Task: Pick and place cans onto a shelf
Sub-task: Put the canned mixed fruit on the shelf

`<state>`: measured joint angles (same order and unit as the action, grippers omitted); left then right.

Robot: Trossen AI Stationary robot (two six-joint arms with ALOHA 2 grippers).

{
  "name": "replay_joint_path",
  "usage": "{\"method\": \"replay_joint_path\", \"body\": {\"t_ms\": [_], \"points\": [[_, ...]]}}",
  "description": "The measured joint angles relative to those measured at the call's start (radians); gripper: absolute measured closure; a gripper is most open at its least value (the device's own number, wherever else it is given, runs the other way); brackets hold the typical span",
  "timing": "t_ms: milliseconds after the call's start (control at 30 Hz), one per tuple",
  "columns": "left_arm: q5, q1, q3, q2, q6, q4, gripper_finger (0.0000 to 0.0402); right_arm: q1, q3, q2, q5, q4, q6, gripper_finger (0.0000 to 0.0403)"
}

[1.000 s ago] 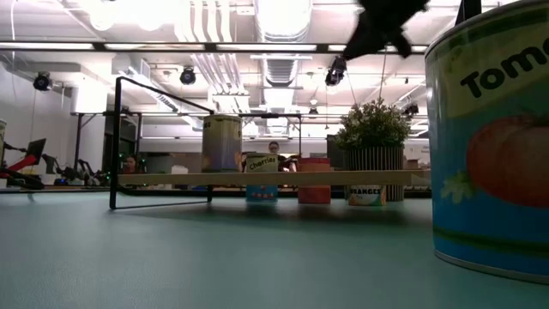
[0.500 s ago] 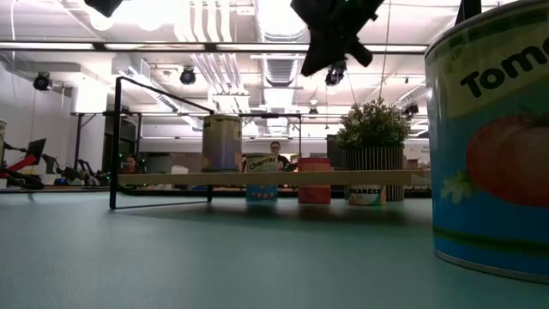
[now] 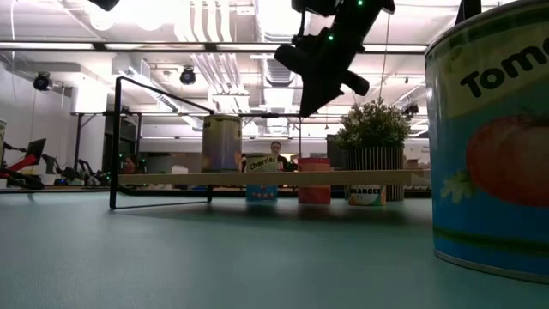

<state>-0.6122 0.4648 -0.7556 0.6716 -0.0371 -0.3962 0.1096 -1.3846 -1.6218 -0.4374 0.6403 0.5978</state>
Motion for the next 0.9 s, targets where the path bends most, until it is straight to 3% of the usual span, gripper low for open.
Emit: {"method": "replay_joint_path", "body": {"t_ms": [167, 333, 800, 900], "points": [[-0.004, 0.0, -0.022, 0.0, -0.023, 0.003, 0.0402, 0.04, 0.0, -0.021, 0.005, 0.049, 0.071, 0.039], [-0.004, 0.0, -0.023, 0.001, -0.024, 0.002, 0.0402, 0.1, 0.0, -0.021, 0.077, 0.063, 0.1, 0.039], [-0.008, 0.0, -0.026, 0.01, -0.032, -0.004, 0.0402, 0.135, 0.006, -0.021, 0.07, 0.057, -0.016, 0.039], [-0.008, 0.0, -0.029, 0.007, -0.032, -0.005, 0.0402, 0.132, 0.026, -0.022, 0.027, 0.039, -0.015, 0.039]]}}
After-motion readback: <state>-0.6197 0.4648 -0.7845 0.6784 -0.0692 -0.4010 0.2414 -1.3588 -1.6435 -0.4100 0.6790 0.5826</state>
